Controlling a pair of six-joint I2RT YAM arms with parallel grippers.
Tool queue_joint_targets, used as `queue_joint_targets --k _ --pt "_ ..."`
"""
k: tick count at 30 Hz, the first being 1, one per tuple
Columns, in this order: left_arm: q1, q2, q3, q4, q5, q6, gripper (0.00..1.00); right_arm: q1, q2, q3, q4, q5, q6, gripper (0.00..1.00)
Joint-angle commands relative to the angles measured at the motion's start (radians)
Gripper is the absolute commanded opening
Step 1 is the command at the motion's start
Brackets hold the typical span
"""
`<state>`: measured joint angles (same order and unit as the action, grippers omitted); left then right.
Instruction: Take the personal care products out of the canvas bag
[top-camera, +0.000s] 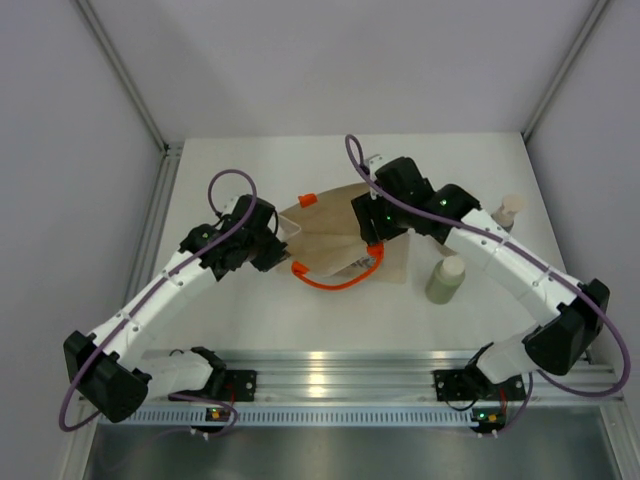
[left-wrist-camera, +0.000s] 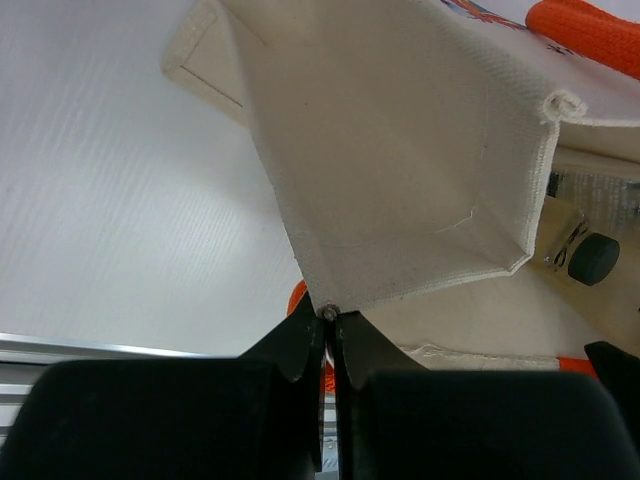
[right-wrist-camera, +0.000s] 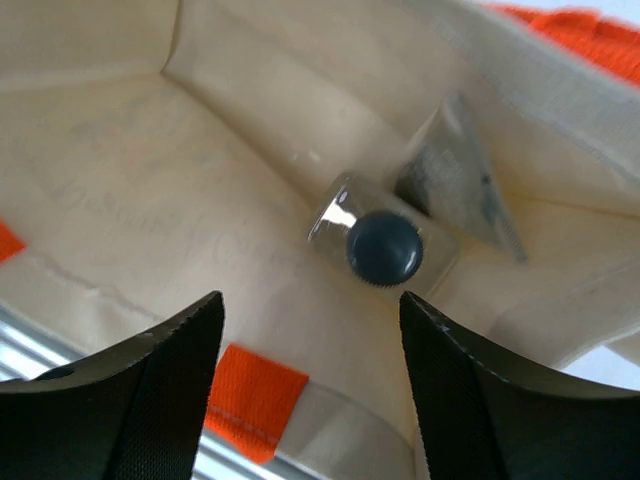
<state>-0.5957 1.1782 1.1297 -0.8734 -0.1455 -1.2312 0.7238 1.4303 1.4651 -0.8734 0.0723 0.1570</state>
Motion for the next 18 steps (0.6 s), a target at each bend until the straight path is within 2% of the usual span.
queue_joint_targets --k 1,4,6,11,18 --pt "-0.004 0.001 -0.001 0.019 0.003 -0.01 0.0 -0.006 0.051 0.112 -0.047 0.178 0.041 0.7" --pt "-0.006 -0.006 -0.002 0.019 0.003 -0.014 0.0 -0.004 0.087 0.161 -0.059 0.19 0.12 0.85" --pt "-0.004 -0.011 -0.002 0.019 0.003 -0.013 0.0 -0.004 0.11 0.176 -0.078 0.19 0.183 0.87" --pt "-0.006 -0.009 0.008 0.019 0.004 -0.013 0.0 0.009 0.156 0.23 -0.16 0.244 0.283 0.89" --pt "-0.004 0.0 0.058 0.02 0.003 -0.007 0.0 0.035 0.236 0.325 -0.317 0.319 0.338 0.89"
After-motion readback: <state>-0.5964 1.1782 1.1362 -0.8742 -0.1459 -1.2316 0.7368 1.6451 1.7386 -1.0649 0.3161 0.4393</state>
